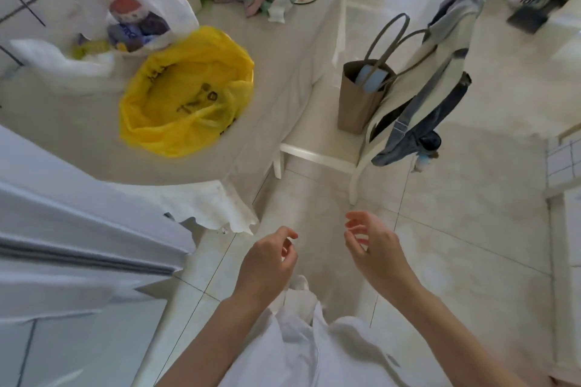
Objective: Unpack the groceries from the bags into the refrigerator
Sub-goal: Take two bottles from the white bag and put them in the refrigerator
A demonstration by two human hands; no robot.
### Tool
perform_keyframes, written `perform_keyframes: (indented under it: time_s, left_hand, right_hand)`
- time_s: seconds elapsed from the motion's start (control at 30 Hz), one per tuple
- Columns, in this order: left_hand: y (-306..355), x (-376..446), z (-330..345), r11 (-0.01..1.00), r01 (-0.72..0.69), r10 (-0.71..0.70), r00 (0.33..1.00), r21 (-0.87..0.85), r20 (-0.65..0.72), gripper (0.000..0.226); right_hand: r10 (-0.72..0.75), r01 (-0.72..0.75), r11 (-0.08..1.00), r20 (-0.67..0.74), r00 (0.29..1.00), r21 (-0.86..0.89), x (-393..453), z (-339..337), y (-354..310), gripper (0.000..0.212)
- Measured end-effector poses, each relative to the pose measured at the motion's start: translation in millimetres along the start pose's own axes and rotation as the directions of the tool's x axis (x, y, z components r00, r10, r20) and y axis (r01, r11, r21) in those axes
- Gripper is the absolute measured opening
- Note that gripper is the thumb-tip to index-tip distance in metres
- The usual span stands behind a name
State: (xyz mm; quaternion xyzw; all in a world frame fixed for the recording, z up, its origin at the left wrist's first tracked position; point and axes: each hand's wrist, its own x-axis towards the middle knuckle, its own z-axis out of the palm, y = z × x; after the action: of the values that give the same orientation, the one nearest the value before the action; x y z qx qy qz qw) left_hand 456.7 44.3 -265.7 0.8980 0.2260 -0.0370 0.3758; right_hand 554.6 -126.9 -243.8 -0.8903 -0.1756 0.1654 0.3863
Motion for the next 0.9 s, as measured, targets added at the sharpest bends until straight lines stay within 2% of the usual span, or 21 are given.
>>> perform_keyframes:
  time_s: [0.2, 0.4, 0.73, 0.9]
  left_hand:
    - [19, 81, -22, 0.999, 0.034, -0.036, 0.995, -0.031, -0.093, 0.019]
    - [22, 145, -28, 0.988, 0.137, -0.147, 0.976, -0.075, -0.158, 0.018]
    - [63, 245, -39, 0.925, 0.334, -0.375, 0.881, -0.181, -0.289, 0.019]
    - [58, 265, -51, 0.863, 0.425, -0.501, 0.793, -0.274, -0.347, 0.016]
  right_hand:
    - [-0.124, 0.125, 0.992, 0.048, 0.991, -0.03, 97, -6, -14, 0.025]
    - [-0.184, 0.197, 0.98, 0.222, 0.958, -0.038, 187, -4, -17, 0.025]
    - [-0.361, 0.421, 0.907, 0.472, 0.805, -0.024, 351, -22, -47, 0.023]
    - [-0.479, 0.561, 0.828, 0.526, 0.703, 0.005, 407, -5, -79, 0.022]
